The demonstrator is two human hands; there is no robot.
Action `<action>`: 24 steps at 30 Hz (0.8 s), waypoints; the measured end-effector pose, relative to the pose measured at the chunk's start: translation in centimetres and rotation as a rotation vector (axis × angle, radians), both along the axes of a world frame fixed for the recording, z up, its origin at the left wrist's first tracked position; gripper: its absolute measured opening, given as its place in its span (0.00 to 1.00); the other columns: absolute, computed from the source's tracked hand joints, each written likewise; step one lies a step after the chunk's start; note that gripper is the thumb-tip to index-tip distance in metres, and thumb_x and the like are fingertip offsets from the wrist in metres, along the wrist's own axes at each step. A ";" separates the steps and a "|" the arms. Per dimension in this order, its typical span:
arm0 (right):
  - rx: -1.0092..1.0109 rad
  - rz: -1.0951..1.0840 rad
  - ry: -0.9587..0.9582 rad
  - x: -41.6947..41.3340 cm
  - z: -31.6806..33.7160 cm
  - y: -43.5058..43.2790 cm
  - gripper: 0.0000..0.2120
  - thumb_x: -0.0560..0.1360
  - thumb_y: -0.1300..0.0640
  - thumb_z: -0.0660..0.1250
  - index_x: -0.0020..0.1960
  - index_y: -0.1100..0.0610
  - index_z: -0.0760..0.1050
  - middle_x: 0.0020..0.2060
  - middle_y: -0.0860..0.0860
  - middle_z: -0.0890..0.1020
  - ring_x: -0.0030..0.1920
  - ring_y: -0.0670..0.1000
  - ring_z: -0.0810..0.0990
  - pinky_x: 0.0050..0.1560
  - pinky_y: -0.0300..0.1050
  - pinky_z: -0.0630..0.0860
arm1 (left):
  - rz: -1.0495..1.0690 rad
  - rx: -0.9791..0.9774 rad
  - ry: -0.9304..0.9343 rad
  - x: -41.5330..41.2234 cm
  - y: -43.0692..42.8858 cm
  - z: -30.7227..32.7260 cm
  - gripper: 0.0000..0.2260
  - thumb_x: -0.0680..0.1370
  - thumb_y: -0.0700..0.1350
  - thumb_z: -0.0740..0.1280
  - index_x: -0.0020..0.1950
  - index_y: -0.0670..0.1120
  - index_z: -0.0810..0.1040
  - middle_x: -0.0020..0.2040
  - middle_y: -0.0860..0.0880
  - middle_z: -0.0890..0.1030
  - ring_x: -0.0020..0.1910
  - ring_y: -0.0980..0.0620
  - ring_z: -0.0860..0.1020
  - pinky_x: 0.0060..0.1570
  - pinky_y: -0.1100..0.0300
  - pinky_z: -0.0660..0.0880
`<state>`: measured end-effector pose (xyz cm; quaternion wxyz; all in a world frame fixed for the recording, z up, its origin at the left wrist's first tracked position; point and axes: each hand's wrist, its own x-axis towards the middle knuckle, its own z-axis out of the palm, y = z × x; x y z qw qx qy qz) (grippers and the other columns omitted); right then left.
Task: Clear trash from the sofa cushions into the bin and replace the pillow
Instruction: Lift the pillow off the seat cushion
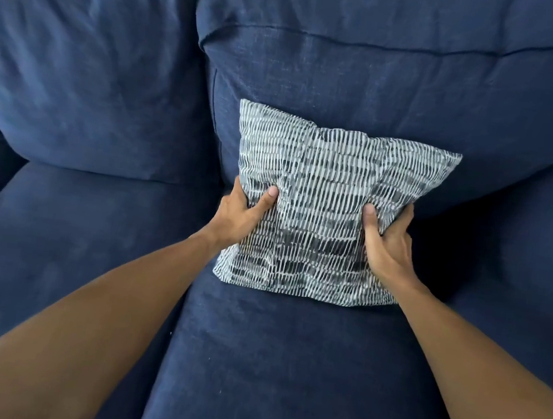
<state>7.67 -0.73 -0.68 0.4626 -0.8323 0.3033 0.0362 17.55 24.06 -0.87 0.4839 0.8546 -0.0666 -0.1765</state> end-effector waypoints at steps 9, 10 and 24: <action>0.009 0.031 -0.080 -3.3 4.7 0.6 0.45 0.73 0.24 0.50 0.80 0.47 0.39 0.74 0.56 0.68 0.71 0.60 0.69 0.72 0.59 0.64 | 0.017 -0.065 0.000 -2.8 1.2 4.2 0.35 0.75 0.72 0.57 0.78 0.57 0.58 0.69 0.59 0.72 0.67 0.56 0.69 0.68 0.57 0.63; -0.001 0.034 -0.081 -3.8 5.3 0.8 0.45 0.73 0.23 0.50 0.80 0.46 0.40 0.72 0.56 0.70 0.69 0.60 0.71 0.70 0.60 0.66 | 0.021 -0.069 0.003 -3.4 1.4 4.5 0.35 0.75 0.72 0.57 0.77 0.57 0.60 0.68 0.59 0.73 0.66 0.56 0.70 0.68 0.56 0.64; 0.001 0.040 -0.006 -12.9 6.4 1.5 0.43 0.77 0.30 0.54 0.81 0.54 0.46 0.70 0.59 0.73 0.62 0.55 0.74 0.68 0.55 0.65 | -0.023 -0.007 0.082 -12.5 2.3 5.0 0.33 0.76 0.72 0.56 0.77 0.62 0.58 0.72 0.60 0.70 0.72 0.52 0.67 0.73 0.50 0.62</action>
